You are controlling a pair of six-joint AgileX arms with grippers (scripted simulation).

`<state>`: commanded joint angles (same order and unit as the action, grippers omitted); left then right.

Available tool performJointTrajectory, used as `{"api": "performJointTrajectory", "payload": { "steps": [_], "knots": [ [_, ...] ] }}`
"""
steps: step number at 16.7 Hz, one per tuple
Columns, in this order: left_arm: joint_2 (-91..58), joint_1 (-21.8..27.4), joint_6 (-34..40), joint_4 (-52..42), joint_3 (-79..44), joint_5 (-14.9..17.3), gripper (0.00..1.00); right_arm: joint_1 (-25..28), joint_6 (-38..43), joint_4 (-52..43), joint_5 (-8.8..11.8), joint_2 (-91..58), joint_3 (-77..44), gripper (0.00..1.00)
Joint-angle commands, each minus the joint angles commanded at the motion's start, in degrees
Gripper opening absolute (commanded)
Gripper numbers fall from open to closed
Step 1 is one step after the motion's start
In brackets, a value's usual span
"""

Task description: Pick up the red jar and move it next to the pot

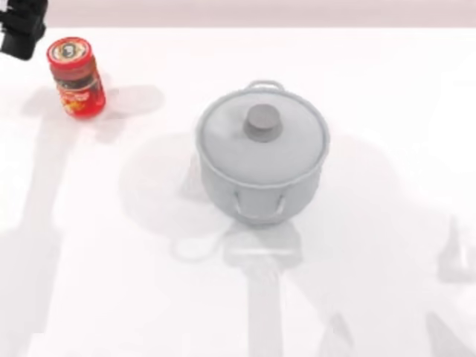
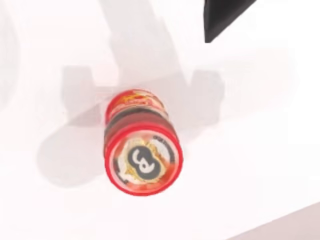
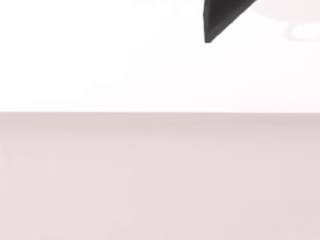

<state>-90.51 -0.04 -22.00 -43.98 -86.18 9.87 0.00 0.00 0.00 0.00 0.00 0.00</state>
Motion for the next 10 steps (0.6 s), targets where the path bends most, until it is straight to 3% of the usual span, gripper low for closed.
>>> {"api": "performJointTrajectory", "payload": {
  "steps": [10],
  "knots": [
    [-43.16,-1.01,-10.34,-19.17,-42.61,3.16,1.00,0.00,0.00,0.00,0.00,0.00,0.00,1.00]
  ]
}}
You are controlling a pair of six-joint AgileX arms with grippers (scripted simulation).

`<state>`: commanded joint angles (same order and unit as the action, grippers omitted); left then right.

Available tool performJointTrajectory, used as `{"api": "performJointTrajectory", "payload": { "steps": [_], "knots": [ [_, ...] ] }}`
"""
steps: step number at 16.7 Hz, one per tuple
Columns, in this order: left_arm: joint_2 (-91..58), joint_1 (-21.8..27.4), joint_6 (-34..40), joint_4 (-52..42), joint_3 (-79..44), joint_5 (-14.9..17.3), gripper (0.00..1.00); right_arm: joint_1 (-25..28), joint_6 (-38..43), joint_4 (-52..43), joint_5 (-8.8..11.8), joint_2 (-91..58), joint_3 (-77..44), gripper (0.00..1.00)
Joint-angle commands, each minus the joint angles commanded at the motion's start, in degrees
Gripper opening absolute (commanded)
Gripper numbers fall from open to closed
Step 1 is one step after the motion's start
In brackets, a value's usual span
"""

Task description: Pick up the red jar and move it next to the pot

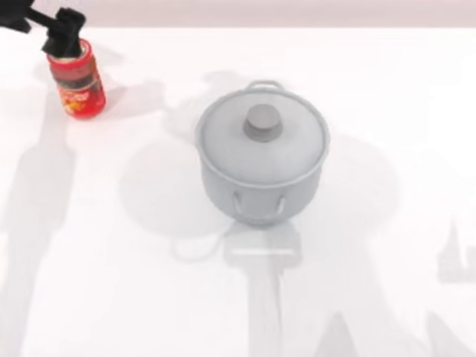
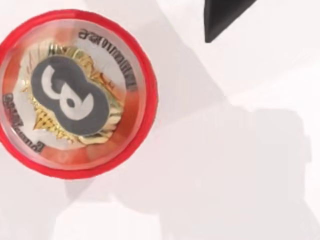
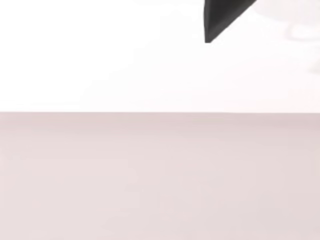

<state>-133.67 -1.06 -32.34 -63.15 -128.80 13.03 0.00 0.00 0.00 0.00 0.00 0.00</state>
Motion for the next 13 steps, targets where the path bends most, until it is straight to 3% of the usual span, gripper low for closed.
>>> {"api": "performJointTrajectory", "payload": {
  "steps": [5,13],
  "knots": [
    [-8.73,-0.23,-1.98,-3.67,-8.53,0.53,1.00,0.00,0.00,0.00,0.00,0.00,0.00,1.00],
    [-9.62,0.14,-1.77,-2.79,-8.46,0.45,1.00,0.00,0.00,0.00,0.00,0.00,0.00,1.00]
  ]
}}
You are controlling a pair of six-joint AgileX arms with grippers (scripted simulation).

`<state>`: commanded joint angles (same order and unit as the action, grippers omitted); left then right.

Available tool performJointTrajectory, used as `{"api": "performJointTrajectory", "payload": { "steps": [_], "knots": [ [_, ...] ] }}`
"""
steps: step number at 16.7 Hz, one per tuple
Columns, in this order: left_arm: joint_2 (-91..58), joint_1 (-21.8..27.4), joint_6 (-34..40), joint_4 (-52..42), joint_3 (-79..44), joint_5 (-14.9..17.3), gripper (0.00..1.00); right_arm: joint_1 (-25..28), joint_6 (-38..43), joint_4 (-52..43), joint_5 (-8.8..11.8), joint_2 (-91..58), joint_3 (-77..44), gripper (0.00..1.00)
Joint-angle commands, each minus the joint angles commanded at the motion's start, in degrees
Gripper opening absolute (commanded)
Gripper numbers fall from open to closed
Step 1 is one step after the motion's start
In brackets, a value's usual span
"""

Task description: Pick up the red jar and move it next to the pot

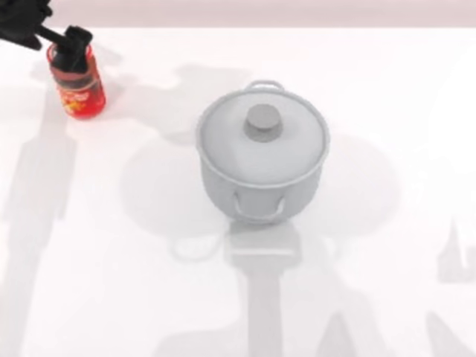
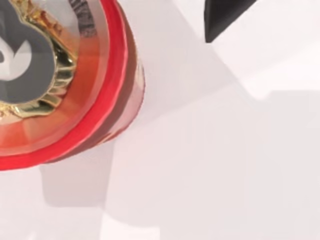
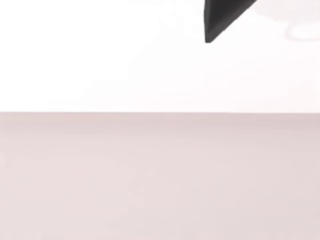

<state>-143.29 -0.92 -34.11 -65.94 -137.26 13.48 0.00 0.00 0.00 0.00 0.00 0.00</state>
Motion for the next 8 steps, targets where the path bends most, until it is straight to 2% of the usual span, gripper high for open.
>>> {"api": "performJointTrajectory", "payload": {
  "steps": [5,8],
  "knots": [
    [-3.84,0.82,0.86,5.61,1.54,-0.21,1.00,0.00,0.00,0.00,0.00,0.00,0.00,1.00],
    [-4.02,0.85,0.90,5.86,1.62,-0.22,1.00,0.00,0.00,0.00,0.00,0.00,0.00,1.00]
  ]
}}
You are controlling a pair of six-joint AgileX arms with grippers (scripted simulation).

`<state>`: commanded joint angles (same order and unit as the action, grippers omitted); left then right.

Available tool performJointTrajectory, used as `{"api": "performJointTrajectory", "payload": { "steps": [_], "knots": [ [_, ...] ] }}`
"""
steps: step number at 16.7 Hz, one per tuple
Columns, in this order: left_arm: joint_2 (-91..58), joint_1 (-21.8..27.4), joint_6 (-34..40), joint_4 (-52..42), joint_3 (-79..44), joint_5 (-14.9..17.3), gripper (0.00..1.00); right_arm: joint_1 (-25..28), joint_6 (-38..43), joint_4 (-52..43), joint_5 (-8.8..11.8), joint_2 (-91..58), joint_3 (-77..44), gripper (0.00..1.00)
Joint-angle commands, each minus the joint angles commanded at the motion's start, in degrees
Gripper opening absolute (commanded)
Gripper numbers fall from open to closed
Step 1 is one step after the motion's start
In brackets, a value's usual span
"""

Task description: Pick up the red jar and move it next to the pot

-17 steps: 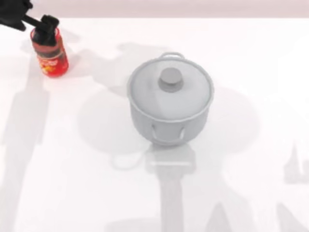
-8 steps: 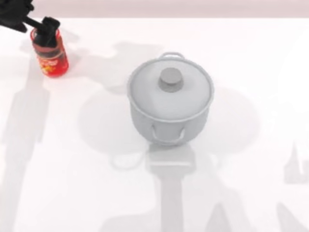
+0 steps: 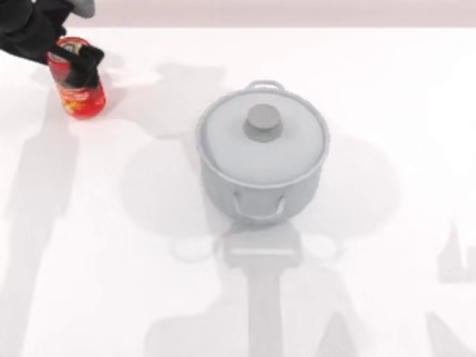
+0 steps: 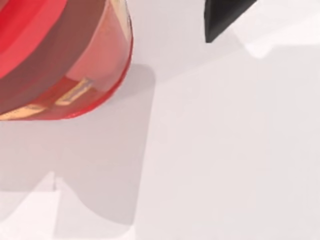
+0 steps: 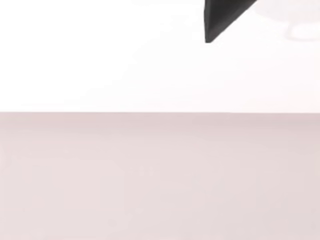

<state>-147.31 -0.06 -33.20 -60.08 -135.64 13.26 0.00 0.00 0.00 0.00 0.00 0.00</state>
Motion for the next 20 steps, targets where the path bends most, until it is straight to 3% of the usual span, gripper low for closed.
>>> {"api": "performJointTrajectory", "payload": {
  "steps": [1,14,20],
  "knots": [
    [0.00,0.00,0.00,0.00,0.00,0.00,1.00,0.00,0.00,0.00,0.00,0.00,0.00,1.00],
    [0.00,0.00,0.00,0.00,0.00,0.00,0.02,0.00,0.00,0.00,0.00,0.00,0.00,1.00],
    [0.00,0.00,0.00,0.00,0.00,0.00,0.00,0.00,0.00,0.00,0.00,0.00,0.00,1.00]
  ]
}}
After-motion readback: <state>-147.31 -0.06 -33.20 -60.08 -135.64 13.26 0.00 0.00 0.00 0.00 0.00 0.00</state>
